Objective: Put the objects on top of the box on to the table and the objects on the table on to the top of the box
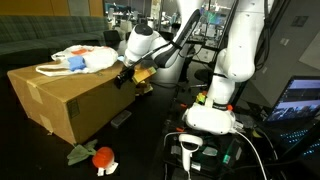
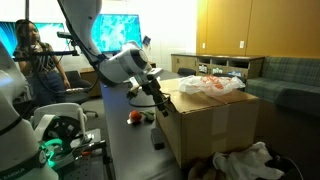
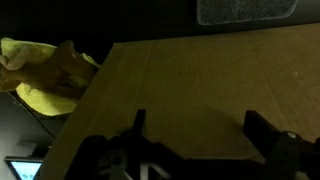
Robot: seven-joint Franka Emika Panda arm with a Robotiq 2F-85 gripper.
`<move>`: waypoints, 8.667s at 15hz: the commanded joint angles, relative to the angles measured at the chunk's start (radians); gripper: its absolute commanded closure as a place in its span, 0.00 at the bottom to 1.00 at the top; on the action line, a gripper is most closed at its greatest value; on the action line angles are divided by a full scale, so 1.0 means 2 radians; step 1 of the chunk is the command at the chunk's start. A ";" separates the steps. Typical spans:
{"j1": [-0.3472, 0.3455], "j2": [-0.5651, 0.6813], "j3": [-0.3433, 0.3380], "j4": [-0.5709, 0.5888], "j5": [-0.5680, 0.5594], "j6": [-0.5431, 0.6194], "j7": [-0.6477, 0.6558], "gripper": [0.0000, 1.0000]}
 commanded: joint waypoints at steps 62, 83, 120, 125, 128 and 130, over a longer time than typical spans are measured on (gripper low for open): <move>-0.005 0.229 0.037 0.133 0.949 -0.087 -0.218 0.00; 0.034 0.286 0.010 0.166 0.929 -0.082 -0.124 0.42; 0.036 0.134 -0.002 0.478 0.386 -0.418 -0.333 0.68; 0.036 0.226 -0.011 0.601 0.417 -0.423 -0.366 0.68; 0.038 0.272 -0.019 0.672 0.433 -0.438 -0.373 0.68; 0.037 0.302 -0.022 0.718 0.443 -0.448 -0.378 0.68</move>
